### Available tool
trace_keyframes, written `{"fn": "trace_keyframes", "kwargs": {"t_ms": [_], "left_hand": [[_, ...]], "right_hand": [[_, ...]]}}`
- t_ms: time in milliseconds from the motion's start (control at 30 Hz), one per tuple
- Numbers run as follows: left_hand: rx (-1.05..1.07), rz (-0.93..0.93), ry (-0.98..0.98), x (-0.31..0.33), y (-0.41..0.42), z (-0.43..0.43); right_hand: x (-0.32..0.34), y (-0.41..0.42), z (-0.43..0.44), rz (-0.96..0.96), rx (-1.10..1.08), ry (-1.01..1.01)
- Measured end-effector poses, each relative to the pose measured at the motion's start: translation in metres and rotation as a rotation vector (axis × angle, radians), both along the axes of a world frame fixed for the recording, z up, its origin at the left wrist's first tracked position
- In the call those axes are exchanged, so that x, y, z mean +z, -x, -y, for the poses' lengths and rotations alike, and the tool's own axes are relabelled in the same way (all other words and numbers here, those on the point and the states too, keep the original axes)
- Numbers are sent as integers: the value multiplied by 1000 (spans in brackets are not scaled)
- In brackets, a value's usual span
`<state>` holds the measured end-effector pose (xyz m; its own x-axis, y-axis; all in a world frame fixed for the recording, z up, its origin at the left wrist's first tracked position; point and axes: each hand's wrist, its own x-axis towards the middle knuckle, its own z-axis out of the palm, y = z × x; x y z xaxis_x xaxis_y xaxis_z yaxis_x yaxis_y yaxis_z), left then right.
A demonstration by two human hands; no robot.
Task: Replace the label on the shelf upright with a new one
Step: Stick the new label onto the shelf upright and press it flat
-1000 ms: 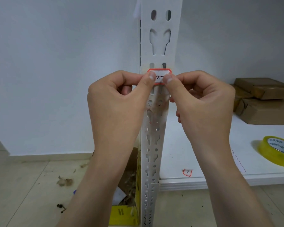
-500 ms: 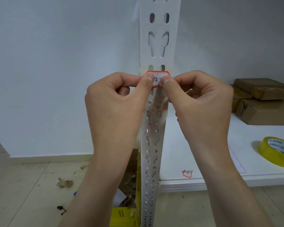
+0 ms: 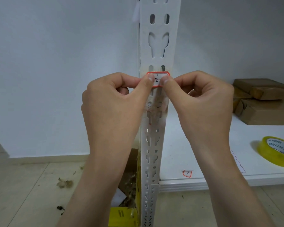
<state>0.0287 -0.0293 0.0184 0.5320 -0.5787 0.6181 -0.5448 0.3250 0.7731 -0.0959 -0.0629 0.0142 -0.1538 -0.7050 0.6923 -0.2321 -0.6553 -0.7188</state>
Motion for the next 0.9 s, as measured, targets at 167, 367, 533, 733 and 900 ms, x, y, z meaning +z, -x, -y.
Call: {"fn": "trace_keyframes", "kwargs": {"t_ms": [167,367,533,733,900], "left_hand": [[23,13,-49,-1,-9,1],[-57,72,-61,-2,-7,9],[-93,69,-8,-4,-4,12],[-156,84,30,-6,-8,12],[-184,172,4,-7,-15,13]], "right_hand": [[1,1,2,-11,-18,-46],[3,-1,0,26,31,-72],[5,-3,3,27,68,-117],[4,1,7,8,76,-81],[-1,9,9,18,161,-57]]}}
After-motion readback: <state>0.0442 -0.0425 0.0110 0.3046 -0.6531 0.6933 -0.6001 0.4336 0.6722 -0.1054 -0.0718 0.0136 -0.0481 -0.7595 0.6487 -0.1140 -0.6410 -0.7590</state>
